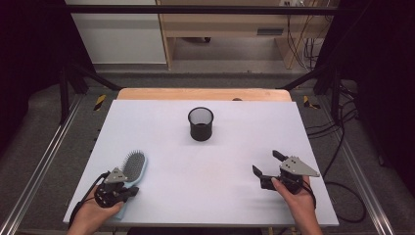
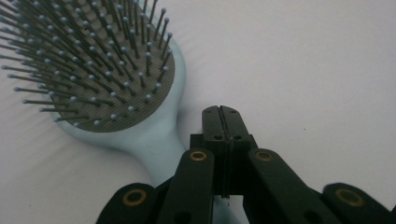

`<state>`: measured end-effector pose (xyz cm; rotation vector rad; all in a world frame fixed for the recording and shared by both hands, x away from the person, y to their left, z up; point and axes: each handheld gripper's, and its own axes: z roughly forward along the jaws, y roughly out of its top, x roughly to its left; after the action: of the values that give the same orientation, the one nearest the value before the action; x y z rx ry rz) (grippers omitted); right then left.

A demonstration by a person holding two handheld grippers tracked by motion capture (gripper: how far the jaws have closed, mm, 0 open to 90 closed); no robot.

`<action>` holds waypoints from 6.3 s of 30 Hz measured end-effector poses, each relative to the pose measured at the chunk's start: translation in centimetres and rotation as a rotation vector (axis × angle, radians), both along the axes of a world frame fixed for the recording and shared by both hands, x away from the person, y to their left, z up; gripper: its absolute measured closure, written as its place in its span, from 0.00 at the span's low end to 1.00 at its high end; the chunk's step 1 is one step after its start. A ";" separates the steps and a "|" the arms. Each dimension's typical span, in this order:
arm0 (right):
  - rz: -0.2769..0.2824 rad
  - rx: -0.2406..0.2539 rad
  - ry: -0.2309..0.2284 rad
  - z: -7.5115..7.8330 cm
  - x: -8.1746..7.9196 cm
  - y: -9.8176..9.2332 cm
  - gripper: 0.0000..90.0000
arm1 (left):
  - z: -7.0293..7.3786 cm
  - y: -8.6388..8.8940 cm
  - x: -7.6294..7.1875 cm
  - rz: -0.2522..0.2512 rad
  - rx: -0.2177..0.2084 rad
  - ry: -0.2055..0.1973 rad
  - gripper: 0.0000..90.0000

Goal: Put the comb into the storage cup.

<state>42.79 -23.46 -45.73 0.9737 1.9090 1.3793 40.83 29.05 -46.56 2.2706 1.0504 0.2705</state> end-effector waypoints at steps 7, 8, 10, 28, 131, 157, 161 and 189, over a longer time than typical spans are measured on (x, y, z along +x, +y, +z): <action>0.000 -0.004 0.002 0.0 0.0 0.0 0.11 | 0.0 0.7 0.1 0.013 -0.003 0.001 1.00; -0.001 -0.006 0.001 0.0 0.0 0.0 0.11 | 0.0 0.8 0.2 0.014 0.000 0.000 1.00; 0.000 -0.007 0.001 0.0 0.0 0.0 0.11 | 0.0 0.9 0.2 0.015 0.005 -0.001 1.00; 0.000 -0.010 0.002 -0.1 0.0 0.1 0.11 | 0.1 2.2 0.1 0.045 0.020 -0.009 1.00; 0.016 -0.034 0.011 -0.2 0.0 0.5 0.10 | 0.7 4.6 1.5 0.142 0.075 -0.137 0.77; 0.016 -0.025 0.016 -0.3 0.2 0.7 0.10 | 4.1 -3.1 5.1 0.082 -0.080 -0.336 0.77; 0.018 -0.023 0.016 -0.3 0.1 0.8 0.10 | 4.8 -4.2 5.6 0.070 -0.105 -0.362 0.77; 0.037 0.106 0.094 0.2 0.0 2.8 0.08 | 4.3 -8.4 5.0 0.024 -0.163 -0.442 0.77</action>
<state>42.78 -20.68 -45.49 1.0767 1.9479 1.4922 45.82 20.69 -42.29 1.9316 0.8328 0.6394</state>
